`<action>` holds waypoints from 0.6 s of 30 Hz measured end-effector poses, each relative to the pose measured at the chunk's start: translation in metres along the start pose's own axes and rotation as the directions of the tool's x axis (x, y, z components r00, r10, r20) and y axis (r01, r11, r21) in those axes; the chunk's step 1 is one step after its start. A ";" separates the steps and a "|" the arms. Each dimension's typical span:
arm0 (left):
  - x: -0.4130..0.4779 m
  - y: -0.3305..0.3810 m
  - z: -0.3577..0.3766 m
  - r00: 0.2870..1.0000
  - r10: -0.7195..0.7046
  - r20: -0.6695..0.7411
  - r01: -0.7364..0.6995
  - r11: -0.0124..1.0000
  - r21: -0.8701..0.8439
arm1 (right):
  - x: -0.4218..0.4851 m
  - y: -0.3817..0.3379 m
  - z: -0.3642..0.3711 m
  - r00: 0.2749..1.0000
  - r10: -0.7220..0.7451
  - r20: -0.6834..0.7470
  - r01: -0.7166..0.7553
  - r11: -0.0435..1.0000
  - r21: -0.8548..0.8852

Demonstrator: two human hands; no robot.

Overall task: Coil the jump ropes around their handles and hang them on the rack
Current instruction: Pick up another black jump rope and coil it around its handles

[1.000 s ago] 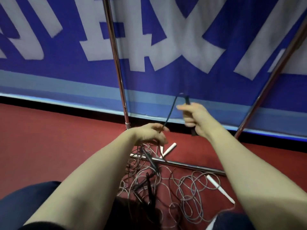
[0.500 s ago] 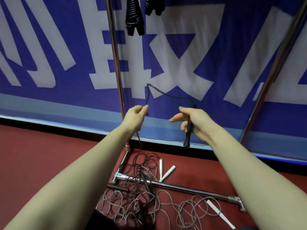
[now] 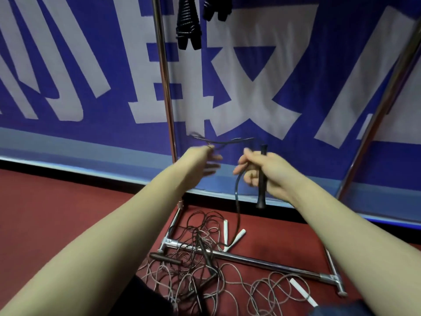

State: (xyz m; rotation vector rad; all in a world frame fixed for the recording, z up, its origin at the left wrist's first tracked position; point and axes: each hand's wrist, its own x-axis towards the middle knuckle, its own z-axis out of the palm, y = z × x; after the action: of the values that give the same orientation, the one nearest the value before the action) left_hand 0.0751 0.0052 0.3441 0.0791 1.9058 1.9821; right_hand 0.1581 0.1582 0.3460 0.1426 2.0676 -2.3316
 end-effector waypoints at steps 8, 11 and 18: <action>-0.018 -0.041 -0.004 0.474 -0.371 0.799 0.229 0.928 0.295 | 0.024 -0.008 -0.025 0.952 -0.085 -0.295 0.232 0.828 0.511; -0.010 -0.046 -0.016 0.669 -0.345 0.658 0.090 0.917 0.389 | 0.036 0.001 -0.038 0.909 -0.060 -0.413 0.315 0.749 0.583; 0.006 -0.062 -0.034 0.930 -0.189 0.317 -0.029 0.819 0.573 | 0.055 0.023 -0.047 0.878 0.255 -0.405 0.065 0.775 0.629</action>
State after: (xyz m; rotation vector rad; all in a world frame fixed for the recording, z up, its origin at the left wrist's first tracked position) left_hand 0.0734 -0.0254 0.2799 0.4832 2.1275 1.1668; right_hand 0.1078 0.2040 0.3132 0.8908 1.2177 -3.0410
